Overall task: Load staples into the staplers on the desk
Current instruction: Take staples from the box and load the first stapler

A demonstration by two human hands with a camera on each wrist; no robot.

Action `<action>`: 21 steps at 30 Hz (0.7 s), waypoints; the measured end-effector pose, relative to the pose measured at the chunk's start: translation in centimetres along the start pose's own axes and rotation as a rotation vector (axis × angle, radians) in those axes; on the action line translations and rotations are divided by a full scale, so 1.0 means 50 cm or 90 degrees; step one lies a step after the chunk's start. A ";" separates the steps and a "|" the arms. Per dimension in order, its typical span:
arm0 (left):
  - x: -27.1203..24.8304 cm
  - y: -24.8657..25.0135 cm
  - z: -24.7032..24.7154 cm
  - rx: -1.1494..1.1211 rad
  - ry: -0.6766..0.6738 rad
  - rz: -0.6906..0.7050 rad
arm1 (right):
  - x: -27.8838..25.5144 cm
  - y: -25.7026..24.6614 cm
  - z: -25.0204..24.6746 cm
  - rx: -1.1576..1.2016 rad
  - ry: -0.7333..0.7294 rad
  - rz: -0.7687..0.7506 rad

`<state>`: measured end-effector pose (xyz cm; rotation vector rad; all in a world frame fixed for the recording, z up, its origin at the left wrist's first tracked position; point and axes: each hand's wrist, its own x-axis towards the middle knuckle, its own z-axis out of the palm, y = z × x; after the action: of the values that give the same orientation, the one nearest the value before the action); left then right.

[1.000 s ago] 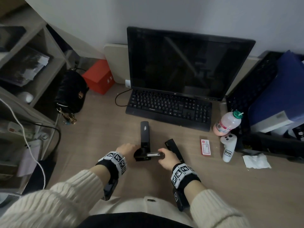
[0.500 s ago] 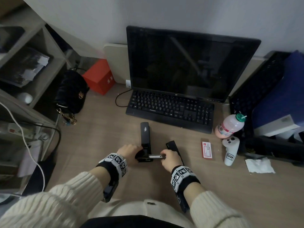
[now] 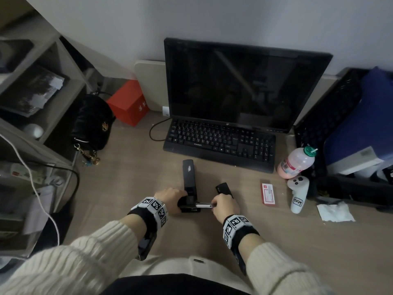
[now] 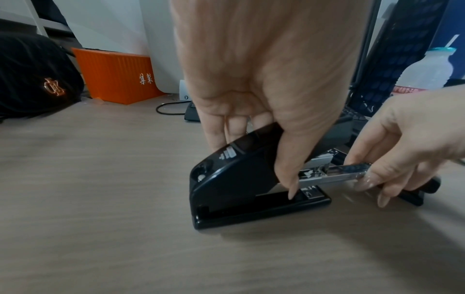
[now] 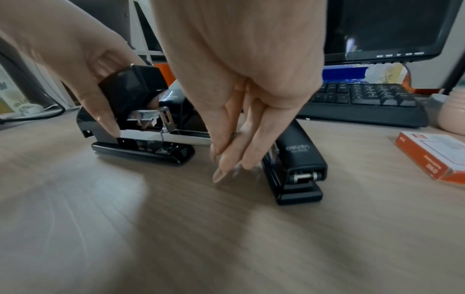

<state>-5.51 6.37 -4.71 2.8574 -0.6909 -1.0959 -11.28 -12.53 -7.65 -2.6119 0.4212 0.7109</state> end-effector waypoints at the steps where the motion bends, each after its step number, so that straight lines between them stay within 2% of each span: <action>1: -0.001 0.000 0.000 -0.002 -0.004 -0.001 | -0.001 0.001 -0.001 0.000 -0.001 0.000; 10: -0.003 0.024 -0.039 -0.033 -0.047 0.040 | -0.010 0.023 -0.032 0.053 -0.044 -0.028; 15: -0.002 0.052 -0.086 -0.138 0.005 0.088 | -0.026 0.043 -0.129 0.099 -0.143 -0.131; 16: -0.001 0.058 -0.090 -0.168 0.027 0.094 | -0.024 0.048 -0.145 0.131 -0.138 -0.128; 18: 0.003 0.067 -0.092 -0.209 0.063 0.099 | -0.017 0.062 -0.170 0.189 -0.067 -0.085; 21: 0.012 0.070 -0.084 -0.243 0.078 0.092 | 0.002 0.089 -0.194 0.158 0.059 0.030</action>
<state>-3.85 2.33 -1.36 2.4840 -0.5949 -0.9099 -8.91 -20.81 -1.37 -2.4134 0.5621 0.5166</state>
